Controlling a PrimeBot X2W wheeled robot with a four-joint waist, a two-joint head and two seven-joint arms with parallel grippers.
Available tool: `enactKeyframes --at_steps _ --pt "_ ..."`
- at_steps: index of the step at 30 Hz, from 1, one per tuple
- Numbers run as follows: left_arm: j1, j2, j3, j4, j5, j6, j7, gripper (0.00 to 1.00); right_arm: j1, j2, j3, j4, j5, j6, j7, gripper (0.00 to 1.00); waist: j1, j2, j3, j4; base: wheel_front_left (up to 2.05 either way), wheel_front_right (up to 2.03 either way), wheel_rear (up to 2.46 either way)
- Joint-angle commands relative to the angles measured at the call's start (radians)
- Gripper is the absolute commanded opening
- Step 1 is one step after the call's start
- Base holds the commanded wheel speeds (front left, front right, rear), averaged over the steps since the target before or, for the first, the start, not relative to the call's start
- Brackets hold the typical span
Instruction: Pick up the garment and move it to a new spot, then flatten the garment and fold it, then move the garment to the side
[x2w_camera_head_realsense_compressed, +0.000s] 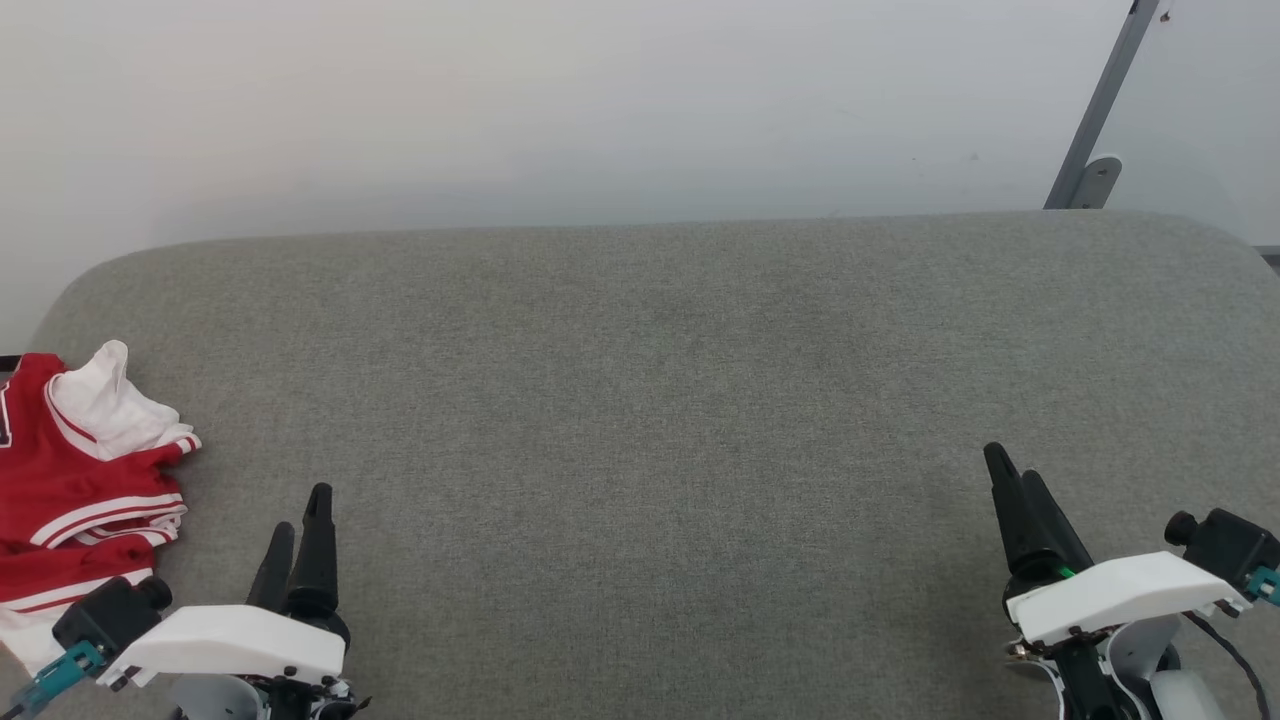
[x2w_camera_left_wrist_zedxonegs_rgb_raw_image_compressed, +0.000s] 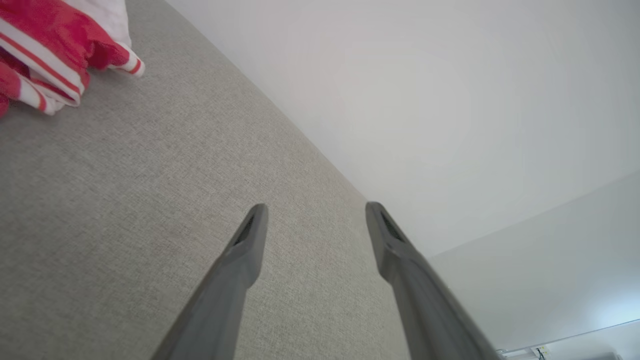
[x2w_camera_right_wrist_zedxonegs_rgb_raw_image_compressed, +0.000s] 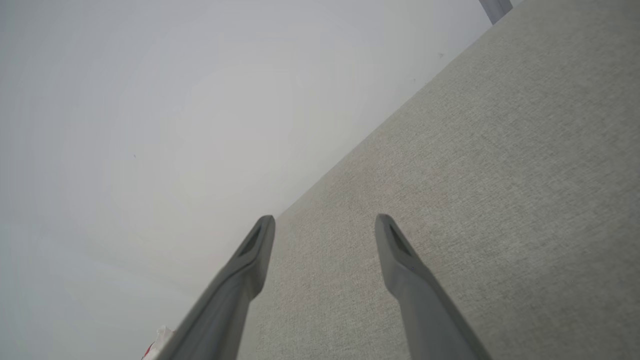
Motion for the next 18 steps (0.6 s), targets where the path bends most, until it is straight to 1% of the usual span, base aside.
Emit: enactKeyframes --at_steps 1,9,18 --pt "-0.007 0.013 -0.003 -0.019 0.039 0.005 -0.012 1.00 -0.025 -0.007 0.004 -0.007 -0.029 0.001 -0.010 1.00 0.0000 0.0000 0.000 0.000 0.00 0.00 0.00" --pt "0.002 0.024 -0.012 -0.037 0.147 0.011 -0.039 1.00 -0.036 -0.015 0.014 -0.010 -0.130 0.002 -0.036 1.00 0.0000 0.0000 0.000 -0.002 0.00 0.00 0.00" --pt "0.016 0.033 -0.024 -0.061 0.277 0.032 -0.067 1.00 -0.040 -0.020 0.018 -0.010 -0.247 0.002 -0.064 1.00 0.0000 0.0000 -0.001 -0.005 0.00 0.00 0.00"
